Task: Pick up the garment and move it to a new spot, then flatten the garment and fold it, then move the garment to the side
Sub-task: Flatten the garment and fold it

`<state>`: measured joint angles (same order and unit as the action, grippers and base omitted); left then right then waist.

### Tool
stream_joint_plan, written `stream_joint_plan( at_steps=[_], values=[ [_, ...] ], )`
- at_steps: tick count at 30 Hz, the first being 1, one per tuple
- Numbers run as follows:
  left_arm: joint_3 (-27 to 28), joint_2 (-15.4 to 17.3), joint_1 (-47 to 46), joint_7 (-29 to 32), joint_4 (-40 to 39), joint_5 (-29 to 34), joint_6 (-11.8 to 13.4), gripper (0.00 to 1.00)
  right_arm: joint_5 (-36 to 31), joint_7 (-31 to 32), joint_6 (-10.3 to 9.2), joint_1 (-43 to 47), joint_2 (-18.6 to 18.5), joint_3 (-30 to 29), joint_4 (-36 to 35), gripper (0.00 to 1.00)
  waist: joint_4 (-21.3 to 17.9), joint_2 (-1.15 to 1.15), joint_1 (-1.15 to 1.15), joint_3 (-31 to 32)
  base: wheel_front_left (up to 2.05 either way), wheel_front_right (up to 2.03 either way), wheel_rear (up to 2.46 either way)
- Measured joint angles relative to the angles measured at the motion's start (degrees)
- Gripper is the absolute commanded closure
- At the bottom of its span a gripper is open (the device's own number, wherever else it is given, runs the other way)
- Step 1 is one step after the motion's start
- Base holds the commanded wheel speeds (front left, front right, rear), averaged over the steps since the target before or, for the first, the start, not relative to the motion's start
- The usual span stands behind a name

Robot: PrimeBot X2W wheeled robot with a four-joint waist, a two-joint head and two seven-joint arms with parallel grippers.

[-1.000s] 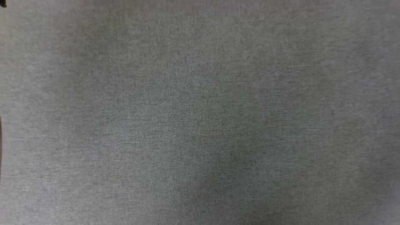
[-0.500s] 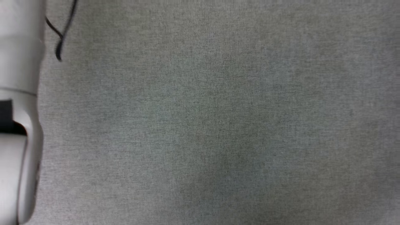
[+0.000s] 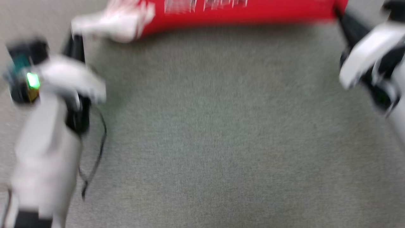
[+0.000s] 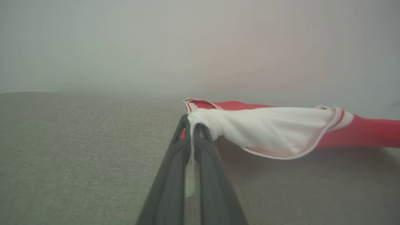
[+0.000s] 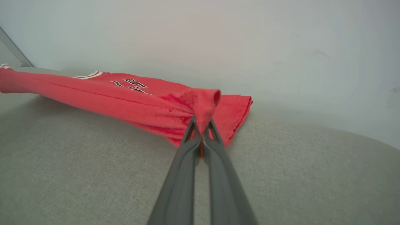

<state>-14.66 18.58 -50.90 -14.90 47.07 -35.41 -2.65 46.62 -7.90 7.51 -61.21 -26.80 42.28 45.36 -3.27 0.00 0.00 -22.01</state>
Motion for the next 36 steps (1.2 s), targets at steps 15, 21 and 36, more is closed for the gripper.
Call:
stream_joint_plan(
  at_steps=[15,21,36],
  values=[
    [4.78,6.46,49.1,11.46,-48.6,-3.97,17.84,1.0,-0.44,2.52,0.07,36.46,-5.02,-8.36,-15.71,1.0,0.32,0.0,-0.02,16.84,0.0,0.0,0.0],
    [5.1,8.47,60.01,17.58,-64.48,-3.86,24.03,1.0,-5.3,9.25,0.05,47.84,-5.02,-19.2,-25.52,1.0,0.06,0.0,-0.02,18.57,0.0,0.0,0.0],
    [-1.58,9.6,44.69,25.76,-57.89,-2.55,20.31,1.0,-15.52,30.65,0.0,46.02,4.47,-29.7,-38.72,1.0,-0.58,0.0,0.0,10.64,0.0,0.0,0.0]
  ],
)
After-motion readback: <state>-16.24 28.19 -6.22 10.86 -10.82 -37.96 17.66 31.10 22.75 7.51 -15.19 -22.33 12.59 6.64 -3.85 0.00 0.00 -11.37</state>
